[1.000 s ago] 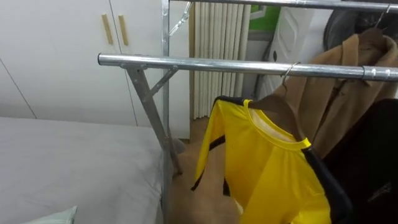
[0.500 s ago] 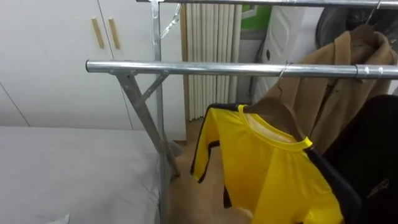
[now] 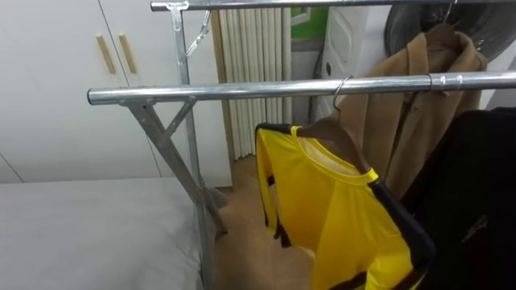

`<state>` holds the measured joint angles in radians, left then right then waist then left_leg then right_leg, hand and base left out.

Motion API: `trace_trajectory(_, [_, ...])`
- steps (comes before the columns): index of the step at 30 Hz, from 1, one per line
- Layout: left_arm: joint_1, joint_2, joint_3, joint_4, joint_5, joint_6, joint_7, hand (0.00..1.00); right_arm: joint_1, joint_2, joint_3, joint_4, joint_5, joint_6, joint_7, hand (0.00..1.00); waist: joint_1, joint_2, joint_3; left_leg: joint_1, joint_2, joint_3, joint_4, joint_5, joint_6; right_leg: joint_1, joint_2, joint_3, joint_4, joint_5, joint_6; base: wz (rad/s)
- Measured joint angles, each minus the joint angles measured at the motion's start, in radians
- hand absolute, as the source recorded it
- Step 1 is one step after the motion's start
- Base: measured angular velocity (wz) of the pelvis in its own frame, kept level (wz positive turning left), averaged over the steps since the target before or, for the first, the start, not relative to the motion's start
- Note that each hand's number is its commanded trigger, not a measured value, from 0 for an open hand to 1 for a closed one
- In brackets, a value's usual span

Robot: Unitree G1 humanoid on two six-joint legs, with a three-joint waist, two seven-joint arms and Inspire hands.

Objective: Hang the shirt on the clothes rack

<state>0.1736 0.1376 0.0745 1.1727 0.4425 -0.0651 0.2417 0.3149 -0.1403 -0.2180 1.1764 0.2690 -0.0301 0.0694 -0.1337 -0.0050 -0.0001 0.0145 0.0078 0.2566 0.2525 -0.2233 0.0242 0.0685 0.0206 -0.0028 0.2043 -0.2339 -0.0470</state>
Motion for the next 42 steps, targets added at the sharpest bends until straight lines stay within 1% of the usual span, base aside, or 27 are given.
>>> trace_trajectory(3, [-0.006, 0.0, 0.0, 0.012, 0.0, 0.001, -0.019, 0.0, -0.021, 0.0, 0.0, 0.002, 0.001, 0.001, 0.01, 0.0, 0.0, 0.001, 0.0008, 0.001, 0.0, 0.0, 0.0, 0.0, 0.0, 0.001, 0.0, 0.0, 0.0, 0.0, 0.0, 0.0])
trace_trajectory(6, [-0.014, 0.0, 0.001, 0.013, -0.001, 0.002, -0.036, 0.0, -0.029, 0.0, 0.0, -0.004, 0.004, 0.005, 0.019, 0.0, 0.005, 0.003, 0.0, 0.006, -0.001, 0.0, -0.005, 0.0, 0.0, 0.004, 0.0, -0.001, -0.001, -0.001, 0.0, 0.0])
trace_trajectory(10, [-0.017, -0.007, 0.005, 0.013, 0.0, 0.009, -0.058, 0.0, -0.049, 0.008, -0.001, -0.003, 0.017, 0.008, 0.035, 0.0, 0.005, 0.007, -0.0009, 0.016, -0.002, -0.001, -0.015, 0.001, 0.0, 0.008, 0.0, 0.0, -0.002, -0.001, 0.0, 0.0])
trace_trajectory(16, [-0.022, -0.012, 0.005, 0.012, -0.001, 0.013, -0.058, 0.0, -0.059, 0.02, -0.001, -0.002, 0.034, 0.008, 0.046, 0.0, 0.008, 0.004, -0.0009, 0.018, -0.004, -0.008, -0.016, 0.001, 0.0, 0.017, 0.0, -0.001, -0.017, -0.001, 0.0, 0.01])
trace_trajectory(21, [-0.022, -0.012, 0.001, 0.006, -0.002, 0.017, -0.059, 0.0, -0.059, 0.023, 0.001, -0.01, -0.025, 0.009, 0.036, 0.0, 0.005, -0.001, 0.0007, 0.016, -0.007, -0.025, -0.016, 0.0, -0.001, 0.022, -0.002, -0.024, -0.019, -0.001, 0.0, 0.09])
trace_trajectory(24, [-0.023, -0.012, 0.003, 0.006, -0.001, 0.021, -0.058, 0.0, -0.074, 0.025, 0.001, -0.016, -0.196, 0.009, -0.014, 0.0, 0.01, -0.008, 0.0011, 0.016, -0.006, -0.027, -0.016, 0.0, -0.001, 0.024, -0.001, -0.027, -0.019, -0.001, -0.001, 0.02])
trace_trajectory(26, [-0.018, -0.012, 0.001, 0.008, -0.002, 0.021, -0.053, 0.0, -0.088, 0.025, 0.012, -0.018, -0.401, 0.009, -0.089, 0.0, 0.028, -0.011, 0.0019, 0.025, -0.008, -0.033, -0.015, 0.0, -0.001, 0.043, -0.001, -0.03, -0.034, -0.001, -0.001, 0.06])
trace_trajectory(27, [-0.017, -0.012, 0.001, 0.008, -0.002, 0.022, -0.051, 0.0, -0.089, 0.024, 0.018, -0.018, -0.449, 0.01, -0.109, 0.0, 0.032, -0.011, 0.0023, 0.028, -0.009, -0.036, -0.015, 0.0, -0.001, 0.048, -0.001, -0.031, -0.035, -0.001, -0.001, 0.11])
trace_trajectory(29, [-0.014, -0.012, -0.001, 0.008, -0.001, 0.024, -0.036, 0.0, -0.105, 0.02, 0.048, -0.021, -0.612, 0.013, -0.175, 0.0, 0.041, -0.011, 0.0023, 0.031, -0.012, -0.048, -0.013, 0.0, -0.001, 0.054, -0.003, -0.035, -0.035, -0.005, -0.004, 0.11])
trace_trajectory(30, [-0.014, -0.012, -0.002, 0.008, 0.0, 0.025, -0.034, 0.0, -0.111, 0.019, 0.056, -0.022, -0.644, 0.016, -0.188, 0.0, 0.045, -0.011, 0.0024, 0.03, -0.012, -0.051, -0.012, 0.0, -0.001, 0.055, -0.004, -0.042, -0.035, -0.005, -0.004, 0.13])
trace_trajectory(32, [-0.012, -0.012, -0.002, 0.008, 0.011, 0.03, -0.027, 0.0, -0.127, 0.017, 0.082, -0.034, -0.718, 0.036, -0.222, 0.0, 0.062, -0.013, 0.0017, 0.029, -0.014, -0.071, -0.008, 0.0, -0.001, 0.064, -0.004, -0.063, -0.035, -0.006, -0.004, 0.23])
trace_trajectory(34, [-0.003, -0.012, -0.003, 0.006, 0.011, 0.034, -0.027, 0.0, -0.136, 0.015, 0.106, -0.048, -0.738, 0.047, -0.241, 0.0, 0.077, -0.014, 0.0023, 0.027, -0.015, -0.082, 0.006, 0.0, -0.001, 0.076, -0.006, -0.079, -0.036, -0.006, -0.005, 0.26])
trace_trajectory(35, [-0.002, -0.012, -0.004, 0.005, 0.011, 0.038, -0.027, 0.0, -0.138, 0.014, 0.125, -0.056, -0.748, 0.048, -0.248, 0.0, 0.082, -0.014, 0.0024, 0.019, -0.02, -0.109, 0.015, 0.0, -0.001, 0.081, -0.008, -0.099, -0.036, -0.01, -0.006, 0.43])
trace_trajectory(36, [-0.004, -0.012, -0.004, 0.004, 0.011, 0.039, -0.027, 0.0, -0.139, 0.014, 0.133, -0.057, -0.749, 0.048, -0.25, 0.0, 0.082, -0.016, 0.0024, 0.012, -0.022, -0.123, 0.023, 0.0, -0.001, 0.083, -0.01, -0.114, -0.037, -0.012, -0.007, 0.64])
trace_trajectory(38, [-0.003, -0.015, -0.004, -0.009, 0.017, 0.041, -0.027, 0.0, -0.14, 0.014, 0.157, -0.057, -0.749, 0.057, -0.249, 0.0, 0.098, -0.021, 0.002, -0.01, -0.025, -0.165, 0.044, -0.001, -0.002, 0.089, -0.014, -0.167, -0.036, -0.021, -0.011, 0.67])
trace_trajectory(39, [-0.003, -0.017, -0.003, -0.01, 0.024, 0.047, -0.027, 0.0, -0.14, 0.014, 0.161, -0.057, -0.748, 0.06, -0.248, 0.0, 0.106, -0.019, 0.0018, -0.016, -0.026, -0.173, 0.05, -0.001, -0.002, 0.089, -0.014, -0.178, -0.036, -0.022, -0.012, 0.58])
trace_trajectory(40, [-0.002, -0.023, -0.002, -0.01, 0.029, 0.059, -0.027, 0.0, -0.144, 0.013, 0.176, -0.054, -0.749, 0.072, -0.247, 0.0, 0.116, -0.019, 0.0005, -0.032, -0.035, -0.184, 0.059, 0.0, -0.003, 0.09, -0.016, -0.204, -0.037, -0.026, -0.013, 0.63])
trace_trajectory(41, [0.001, -0.033, 0.003, -0.01, 0.036, 0.069, -0.028, 0.0, -0.148, 0.013, 0.174, -0.053, -0.749, 0.078, -0.242, 0.0, 0.117, -0.015, -0.0005, -0.052, -0.036, -0.191, 0.07, 0.0, -0.003, 0.09, -0.017, -0.24, -0.037, -0.028, -0.013, 0.75])
trace_trajectory(42, [0.001, -0.038, 0.003, -0.01, 0.046, 0.075, -0.028, 0.0, -0.149, 0.012, 0.173, -0.051, -0.749, 0.078, -0.241, 0.0, 0.115, -0.012, 0.0001, -0.066, -0.036, -0.186, 0.081, 0.0, -0.003, 0.09, -0.017, -0.263, -0.039, -0.028, -0.013, 1.05])
